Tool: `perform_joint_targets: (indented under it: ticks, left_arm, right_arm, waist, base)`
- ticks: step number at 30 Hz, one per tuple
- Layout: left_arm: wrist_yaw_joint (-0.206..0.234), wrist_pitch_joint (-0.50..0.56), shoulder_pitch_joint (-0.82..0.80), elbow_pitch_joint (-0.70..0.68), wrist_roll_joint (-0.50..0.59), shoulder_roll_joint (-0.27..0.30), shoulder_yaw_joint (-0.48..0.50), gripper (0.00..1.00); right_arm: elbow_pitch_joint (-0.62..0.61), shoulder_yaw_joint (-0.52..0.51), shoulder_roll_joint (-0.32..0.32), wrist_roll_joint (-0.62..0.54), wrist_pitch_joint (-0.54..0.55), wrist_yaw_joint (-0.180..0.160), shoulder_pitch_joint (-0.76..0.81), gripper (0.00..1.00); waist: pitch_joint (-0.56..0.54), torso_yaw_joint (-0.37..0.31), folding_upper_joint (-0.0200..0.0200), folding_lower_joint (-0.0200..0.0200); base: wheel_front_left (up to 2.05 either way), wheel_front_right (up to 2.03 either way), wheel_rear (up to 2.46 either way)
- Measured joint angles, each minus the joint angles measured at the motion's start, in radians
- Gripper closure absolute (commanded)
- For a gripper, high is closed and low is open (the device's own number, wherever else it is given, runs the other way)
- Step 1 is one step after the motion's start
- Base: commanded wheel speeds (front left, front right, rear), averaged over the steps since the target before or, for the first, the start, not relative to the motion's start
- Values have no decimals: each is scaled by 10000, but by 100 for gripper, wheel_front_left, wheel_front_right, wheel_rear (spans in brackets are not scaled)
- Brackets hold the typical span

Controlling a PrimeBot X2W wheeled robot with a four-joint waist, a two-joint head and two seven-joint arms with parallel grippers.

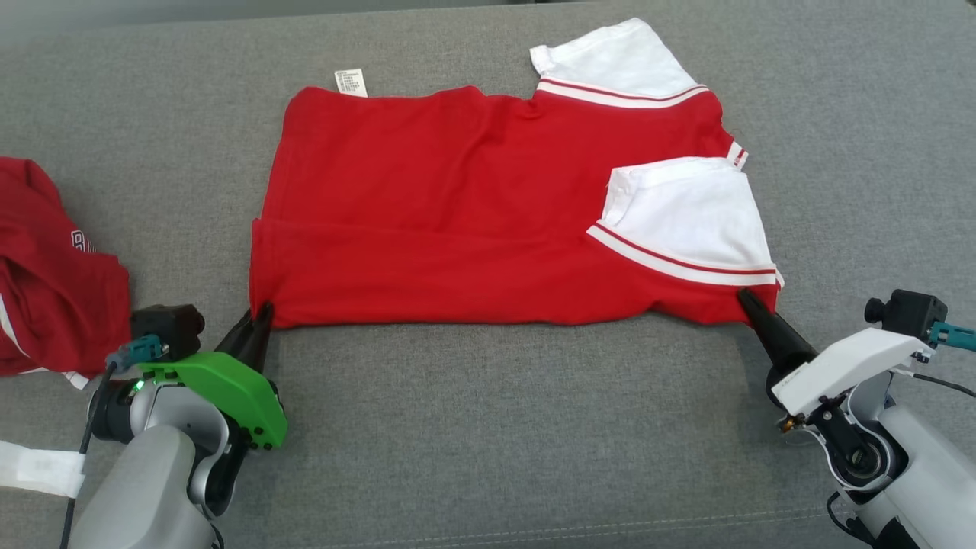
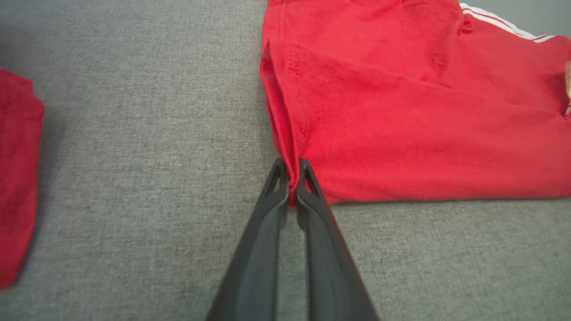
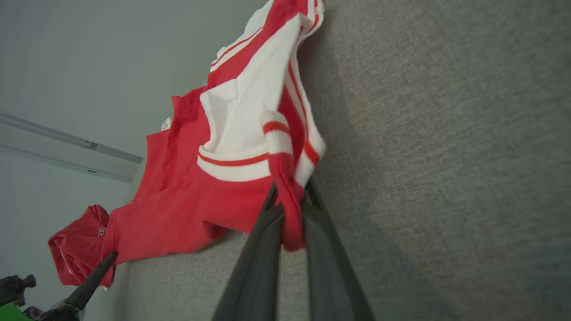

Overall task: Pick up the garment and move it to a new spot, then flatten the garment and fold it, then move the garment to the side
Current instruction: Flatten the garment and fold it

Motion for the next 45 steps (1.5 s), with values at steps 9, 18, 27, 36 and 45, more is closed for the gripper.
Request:
perform_joint_targets:
  ticks: [9, 18, 27, 36, 45]
  left_arm:
    - [-2, -88, 725, -98, 15, 157, -58, 100]
    - [21, -25, 1517, -449, -4, 201, -194, 100]
    - [316, -25, 2651, -1101, -84, 297, -56, 100]
    - [550, 67, 3463, -1776, -90, 290, -314, 100]
    - [869, 339, 3870, -2456, -65, 320, -407, 100]
  right_arm:
    - [-516, -159, -389, 1110, 468, 2, 631, 100]
    - [-1166, -132, -1149, 1705, 1070, 2, 1596, 100]
    - [-1854, -153, -1797, 1833, 1350, 13, 2389, 100]
    - [-2082, -353, -2253, 1891, 1407, 15, 2868, 100]
    - [-2104, -372, -2477, 1956, 1413, 2, 3242, 98]
  waist:
    - [-538, 14, 0, 0]
    - [-958, 268, 0, 0]
    - [-1139, 380, 0, 0]
    - [-1292, 473, 0, 0]
    - [-1415, 658, 0, 0]
  base:
    - [0, 0, 0]
    - [0, 0, 0]
    - [0, 0, 0]
    - [0, 0, 0]
    - [0, 0, 0]
